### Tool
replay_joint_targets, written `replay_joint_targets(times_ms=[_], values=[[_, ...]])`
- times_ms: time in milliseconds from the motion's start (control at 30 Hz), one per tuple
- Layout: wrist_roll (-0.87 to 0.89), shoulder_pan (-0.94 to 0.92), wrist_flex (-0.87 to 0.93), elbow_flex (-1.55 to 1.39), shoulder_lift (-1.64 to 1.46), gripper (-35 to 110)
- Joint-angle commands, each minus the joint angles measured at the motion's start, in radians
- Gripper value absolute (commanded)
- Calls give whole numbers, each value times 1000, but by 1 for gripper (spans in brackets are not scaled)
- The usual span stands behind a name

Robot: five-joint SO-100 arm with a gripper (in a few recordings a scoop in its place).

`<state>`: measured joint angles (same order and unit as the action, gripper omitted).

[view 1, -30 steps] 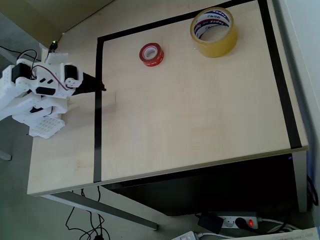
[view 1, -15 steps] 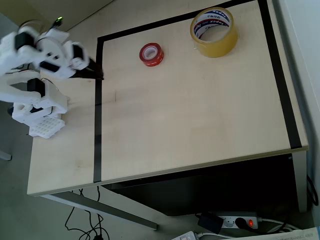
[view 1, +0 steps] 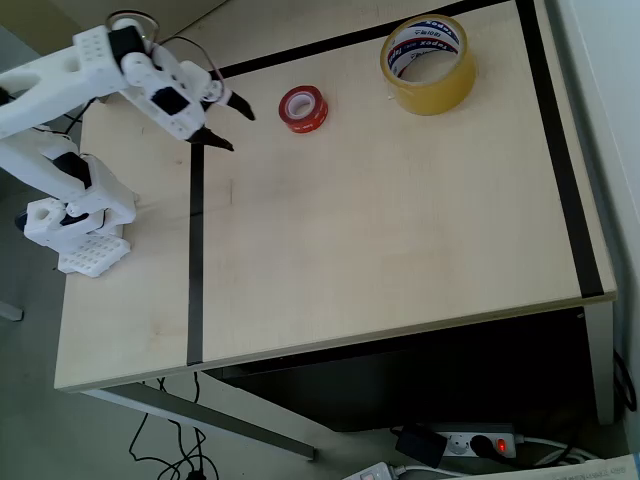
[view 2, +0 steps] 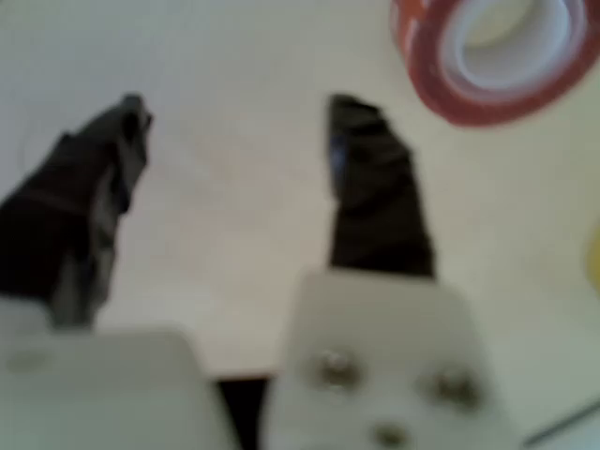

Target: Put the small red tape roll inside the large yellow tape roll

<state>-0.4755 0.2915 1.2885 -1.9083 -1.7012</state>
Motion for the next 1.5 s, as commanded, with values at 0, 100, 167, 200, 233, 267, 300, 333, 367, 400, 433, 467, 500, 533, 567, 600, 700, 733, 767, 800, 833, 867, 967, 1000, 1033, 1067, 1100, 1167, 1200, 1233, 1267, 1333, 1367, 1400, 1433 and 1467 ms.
replay_joint_targets(times_ms=[0,100,167,200,233,267,300,333,367,400,433,467,500,533,567,600,700,733,767,800,833,867,967,1000,1033,1067,1100,1167,1200,1233,1267,1333,1367,1400,1433,1467], values=[[-78,21,8,121,60,23],[-87,28,-5,172,130,25],[-87,28,-9,210,176,25],[-91,28,-12,227,193,26],[-92,28,-20,241,206,26],[-92,28,-20,259,222,27],[-92,28,-20,275,235,27],[-92,29,-20,290,245,27],[-92,31,-20,304,258,27],[-92,32,-20,319,273,27],[-92,34,-20,333,285,28],[-94,34,-20,347,298,28],[-94,34,-20,359,310,28],[-94,34,-21,373,324,28],[-95,34,-21,385,337,28],[-95,34,-25,394,353,28],[-95,35,-34,426,413,28],[-95,35,-40,436,434,28],[-95,35,-52,437,451,28],[-95,37,-61,440,468,28],[-95,38,-67,446,486,26],[-95,40,-67,463,512,24],[-92,43,-69,511,575,7],[-89,41,-69,531,594,0],[-87,38,-69,541,603,0],[-87,37,-71,551,611,0],[-86,35,-75,554,611,0],[-86,32,-77,565,609,0],[-86,31,-77,569,600,0],[-86,28,-75,578,588,0],[-86,21,-71,594,574,0],[-86,3,-60,643,543,0],[-86,-8,-49,686,537,0],[-84,-20,-29,741,535,0],[-80,-32,-12,807,540,0],[-74,-44,5,874,549,0]])
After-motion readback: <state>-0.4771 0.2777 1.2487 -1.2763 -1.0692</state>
